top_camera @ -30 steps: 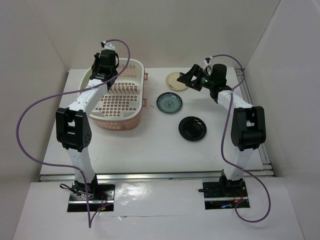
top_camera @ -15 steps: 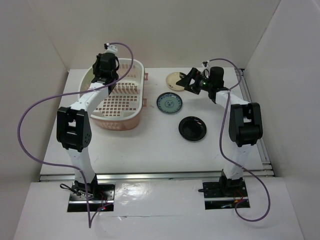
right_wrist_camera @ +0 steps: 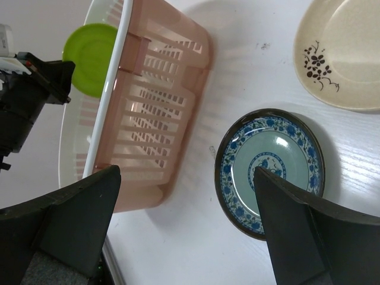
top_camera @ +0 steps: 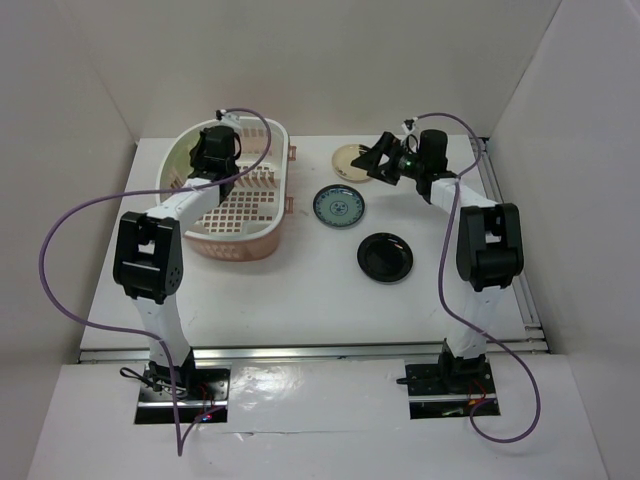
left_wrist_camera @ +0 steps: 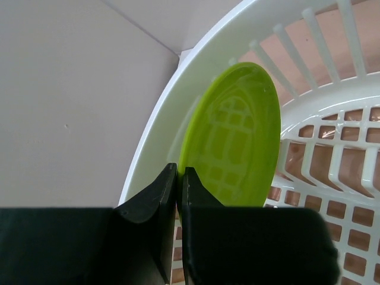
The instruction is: Load the plates into the dish rack
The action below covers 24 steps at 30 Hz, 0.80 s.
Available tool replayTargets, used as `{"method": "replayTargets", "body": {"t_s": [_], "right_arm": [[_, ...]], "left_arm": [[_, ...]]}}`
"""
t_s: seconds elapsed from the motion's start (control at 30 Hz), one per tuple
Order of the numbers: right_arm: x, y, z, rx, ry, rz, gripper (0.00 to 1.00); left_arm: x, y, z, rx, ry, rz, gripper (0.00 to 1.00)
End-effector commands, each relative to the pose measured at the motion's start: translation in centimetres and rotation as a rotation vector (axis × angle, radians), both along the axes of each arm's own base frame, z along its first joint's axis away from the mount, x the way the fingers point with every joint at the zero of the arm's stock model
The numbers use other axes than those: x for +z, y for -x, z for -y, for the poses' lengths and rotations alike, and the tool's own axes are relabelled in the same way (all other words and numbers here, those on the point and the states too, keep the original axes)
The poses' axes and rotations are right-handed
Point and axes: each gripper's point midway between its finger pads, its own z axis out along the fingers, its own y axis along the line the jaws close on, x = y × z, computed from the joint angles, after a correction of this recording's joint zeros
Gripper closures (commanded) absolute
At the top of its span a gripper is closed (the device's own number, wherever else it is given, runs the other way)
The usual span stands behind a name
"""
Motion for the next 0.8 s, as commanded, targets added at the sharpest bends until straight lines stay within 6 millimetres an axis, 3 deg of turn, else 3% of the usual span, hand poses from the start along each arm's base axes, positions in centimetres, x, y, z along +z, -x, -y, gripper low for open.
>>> {"method": "replayTargets", "body": {"t_s": [0.0,0.77], "right_arm": [[1.7,-0.5,-0.7,0.031,-0.020,0.049,0.00],[1.6,-0.1,-0.9,0.045,-0.038,0.047,0.00]], "left_arm": [[5.3,-0.4,-0.3,-0.003,0.003,0.171,1.00],[1.9,-0.4,-0.1,-0.005,0.029,0.119,1.00]]}}
